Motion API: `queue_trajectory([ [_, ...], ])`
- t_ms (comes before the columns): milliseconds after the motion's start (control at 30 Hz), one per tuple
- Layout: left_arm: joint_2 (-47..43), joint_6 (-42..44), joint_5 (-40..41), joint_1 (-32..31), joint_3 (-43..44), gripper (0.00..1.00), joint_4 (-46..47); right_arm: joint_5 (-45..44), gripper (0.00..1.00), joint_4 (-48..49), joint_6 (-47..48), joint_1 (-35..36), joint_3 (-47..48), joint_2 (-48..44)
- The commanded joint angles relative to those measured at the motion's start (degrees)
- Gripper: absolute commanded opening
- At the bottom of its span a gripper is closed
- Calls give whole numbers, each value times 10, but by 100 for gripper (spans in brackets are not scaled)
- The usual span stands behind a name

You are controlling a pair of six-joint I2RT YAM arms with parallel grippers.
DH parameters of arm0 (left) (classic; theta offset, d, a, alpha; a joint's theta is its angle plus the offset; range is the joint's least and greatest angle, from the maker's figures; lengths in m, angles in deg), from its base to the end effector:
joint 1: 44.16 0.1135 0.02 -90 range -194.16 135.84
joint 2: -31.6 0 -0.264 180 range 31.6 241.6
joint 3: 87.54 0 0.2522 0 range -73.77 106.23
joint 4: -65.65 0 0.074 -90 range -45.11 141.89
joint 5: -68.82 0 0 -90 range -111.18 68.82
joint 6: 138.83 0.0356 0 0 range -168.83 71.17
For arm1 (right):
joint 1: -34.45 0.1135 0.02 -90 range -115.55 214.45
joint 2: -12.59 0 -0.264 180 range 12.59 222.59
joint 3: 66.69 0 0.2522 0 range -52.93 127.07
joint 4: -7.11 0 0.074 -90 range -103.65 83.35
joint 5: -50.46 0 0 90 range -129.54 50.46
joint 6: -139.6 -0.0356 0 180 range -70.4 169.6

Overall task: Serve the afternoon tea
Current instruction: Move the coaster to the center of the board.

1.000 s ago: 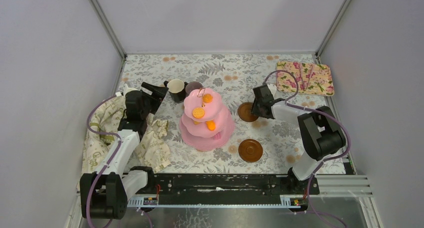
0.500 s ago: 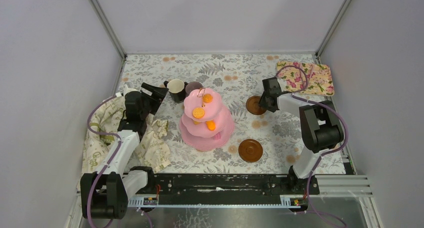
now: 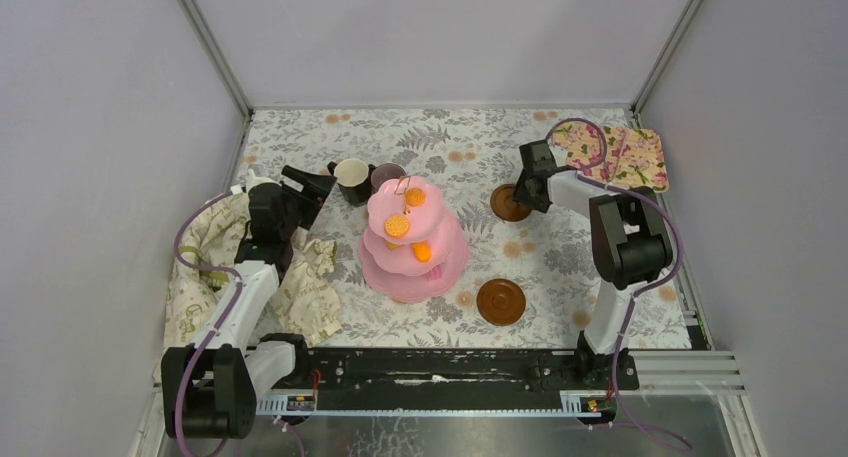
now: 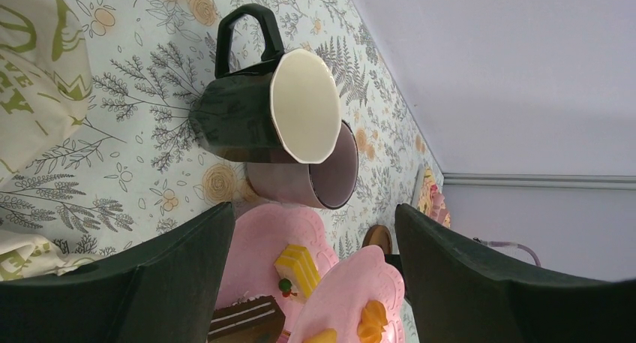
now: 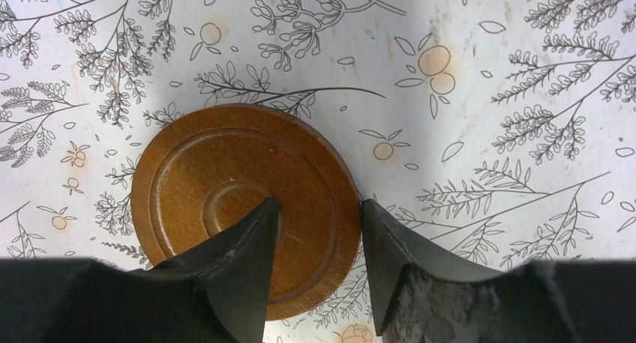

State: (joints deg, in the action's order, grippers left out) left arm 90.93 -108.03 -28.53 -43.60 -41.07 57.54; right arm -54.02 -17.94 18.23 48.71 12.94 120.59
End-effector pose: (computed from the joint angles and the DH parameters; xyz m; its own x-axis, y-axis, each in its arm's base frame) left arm 0.2333 -0.0023 0.2453 -0.2775 -0.8547 -0.4388 -0.2512 0.5054 -0.8255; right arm 0.3784 0.0870 0.1576 -0.7135 0.3387 -0.6134 0.3248 0.9355 0.1388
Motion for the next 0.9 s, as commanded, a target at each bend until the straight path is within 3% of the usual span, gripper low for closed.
queue_trajectory([
  [0,0,4,-9,7,-7,86,35,9,52,-45,12,-3,12,32],
  [467,4,1,-12,9,-10,85,42,5,60,-64,33,17,78,36],
  [700,4,-2,-15,10,-13,85,47,-18,73,-72,46,22,93,-4],
  [867,1,-2,-16,11,-13,85,46,-36,75,-70,46,33,69,-61],
])
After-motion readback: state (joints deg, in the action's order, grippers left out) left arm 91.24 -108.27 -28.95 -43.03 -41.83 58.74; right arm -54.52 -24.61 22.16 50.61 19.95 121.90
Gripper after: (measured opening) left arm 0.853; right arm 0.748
